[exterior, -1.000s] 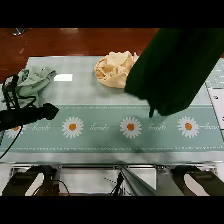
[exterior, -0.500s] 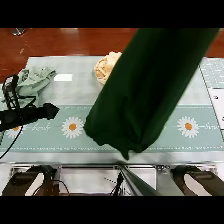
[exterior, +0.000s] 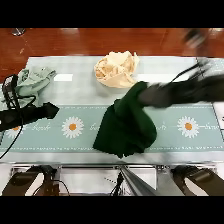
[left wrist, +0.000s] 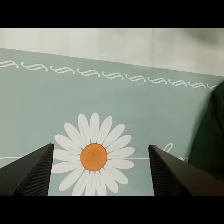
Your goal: Fold the shirts.
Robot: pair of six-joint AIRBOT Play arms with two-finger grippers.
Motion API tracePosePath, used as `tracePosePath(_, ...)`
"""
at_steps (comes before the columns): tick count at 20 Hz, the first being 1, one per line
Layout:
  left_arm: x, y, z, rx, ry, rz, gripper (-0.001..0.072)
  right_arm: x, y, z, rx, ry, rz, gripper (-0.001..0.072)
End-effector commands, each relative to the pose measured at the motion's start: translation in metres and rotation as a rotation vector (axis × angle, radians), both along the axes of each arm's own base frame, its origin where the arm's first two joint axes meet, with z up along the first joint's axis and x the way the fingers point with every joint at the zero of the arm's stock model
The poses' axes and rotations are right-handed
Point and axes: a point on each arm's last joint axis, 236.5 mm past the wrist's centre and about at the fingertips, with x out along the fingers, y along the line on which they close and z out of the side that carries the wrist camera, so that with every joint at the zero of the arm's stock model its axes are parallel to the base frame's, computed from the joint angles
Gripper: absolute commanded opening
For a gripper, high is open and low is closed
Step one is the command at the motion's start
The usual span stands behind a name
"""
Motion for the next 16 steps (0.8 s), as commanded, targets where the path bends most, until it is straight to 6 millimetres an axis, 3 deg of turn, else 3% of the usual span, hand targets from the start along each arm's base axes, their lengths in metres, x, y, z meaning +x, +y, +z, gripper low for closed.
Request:
tracePosePath(1,-0.001,-0.001,0.0,-0.003,0.005,-0.002,0.07,-0.026,0.033,-0.107,-0.093,0.158,0.003,0.0021)
tracePosePath(4,-0.005,-0.007,-0.001,-0.022,0.022,-0.015,0.07,-0.034,0.052,-0.154,-0.151,0.282,0.022,0.0024)
tracePosePath(5,-0.007,-0.011,-0.002,-0.03,0.027,-0.024,0.07,-0.038,0.055,-0.166,-0.163,0.322,0.03,0.0093)
tracePosePath(6,-0.009,-0.016,-0.003,-0.038,0.037,-0.04,0.07,-0.041,0.056,-0.176,-0.176,0.355,0.044,0.0299)
tracePosePath(7,-0.013,-0.023,-0.004,-0.049,0.055,-0.058,0.07,-0.042,0.053,-0.18,-0.186,0.373,0.056,0.0578)
tracePosePath(8,-0.017,-0.03,-0.008,-0.059,0.078,-0.081,0.07,-0.041,0.043,-0.178,-0.193,0.384,0.075,0.0636)
tracePosePath(9,-0.022,-0.038,-0.011,-0.067,0.103,-0.108,0.07,-0.037,0.028,-0.172,-0.209,0.387,0.093,0.0633)
tracePosePath(11,-0.027,-0.056,-0.019,-0.084,0.14,-0.161,0.07,-0.022,-0.029,-0.159,-0.293,0.362,0.081,0.0621)
tracePosePath(12,-0.029,-0.069,-0.024,-0.115,0.17,-0.186,0.07,-0.003,-0.069,-0.159,-0.371,0.333,-0.036,0.062)
tracePosePath(14,-0.039,-0.096,-0.04,-0.177,0.274,-0.231,0.07,0.029,-0.177,-0.156,-0.589,0.266,-0.365,0.062)
tracePosePath(16,-0.053,-0.11,-0.064,-0.175,0.392,-0.282,0.07,0.028,-0.278,-0.143,-0.764,0.226,-0.656,0.0621)
